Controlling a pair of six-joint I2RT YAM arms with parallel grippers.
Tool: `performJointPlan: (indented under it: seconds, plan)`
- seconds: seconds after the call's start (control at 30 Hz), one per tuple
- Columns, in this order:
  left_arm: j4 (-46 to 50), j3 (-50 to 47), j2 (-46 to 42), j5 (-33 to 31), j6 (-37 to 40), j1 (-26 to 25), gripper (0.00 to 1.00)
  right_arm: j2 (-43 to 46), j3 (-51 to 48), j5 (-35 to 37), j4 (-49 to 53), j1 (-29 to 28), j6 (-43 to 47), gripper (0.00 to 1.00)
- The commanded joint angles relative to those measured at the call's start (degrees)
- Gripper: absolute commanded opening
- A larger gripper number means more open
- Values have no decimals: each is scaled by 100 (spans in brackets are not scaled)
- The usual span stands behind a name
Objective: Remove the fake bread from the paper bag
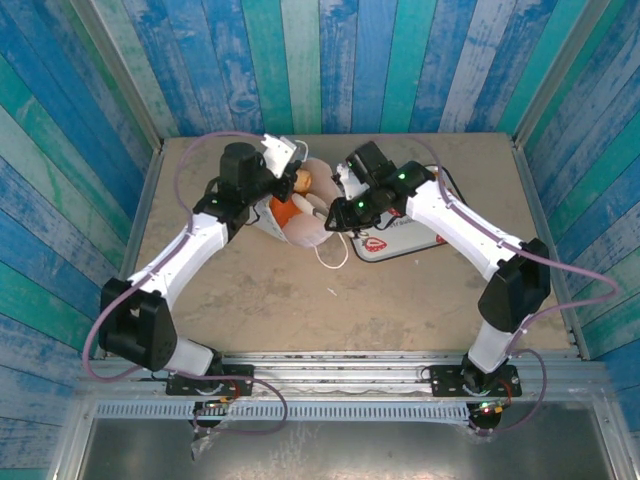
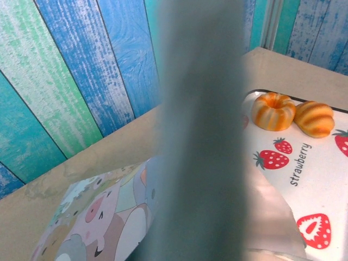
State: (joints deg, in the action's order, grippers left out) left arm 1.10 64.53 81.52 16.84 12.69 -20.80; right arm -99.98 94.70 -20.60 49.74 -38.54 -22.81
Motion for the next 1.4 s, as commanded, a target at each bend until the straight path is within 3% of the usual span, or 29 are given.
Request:
performJointPlan:
  seconds: [0.0,0.47,1.37]
  plan:
    - [-235,101,-621,241,116,-3,0,247,-44,-126,-133,10,84,43]
    - [-339,89,-500,190,-42,-3,0,194,-241,-426,-353,7,-136,47]
    - [-374,111,-354,321,-214,-4,0,-231,275,-605,-218,-80,-87,54]
